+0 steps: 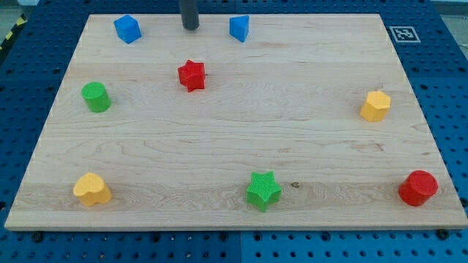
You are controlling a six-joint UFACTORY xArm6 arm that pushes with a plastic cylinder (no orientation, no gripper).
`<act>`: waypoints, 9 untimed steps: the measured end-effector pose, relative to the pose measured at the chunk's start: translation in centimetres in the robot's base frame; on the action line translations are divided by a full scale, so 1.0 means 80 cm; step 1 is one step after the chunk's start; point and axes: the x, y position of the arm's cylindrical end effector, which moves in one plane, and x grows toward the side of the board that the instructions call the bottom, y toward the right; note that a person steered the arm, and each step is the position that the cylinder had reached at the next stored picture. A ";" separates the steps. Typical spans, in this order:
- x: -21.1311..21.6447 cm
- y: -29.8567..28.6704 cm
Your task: Slide the blue triangle parallel to the right of the red star
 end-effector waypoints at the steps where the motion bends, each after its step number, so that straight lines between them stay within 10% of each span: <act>1: -0.009 0.029; 9: 0.185 0.179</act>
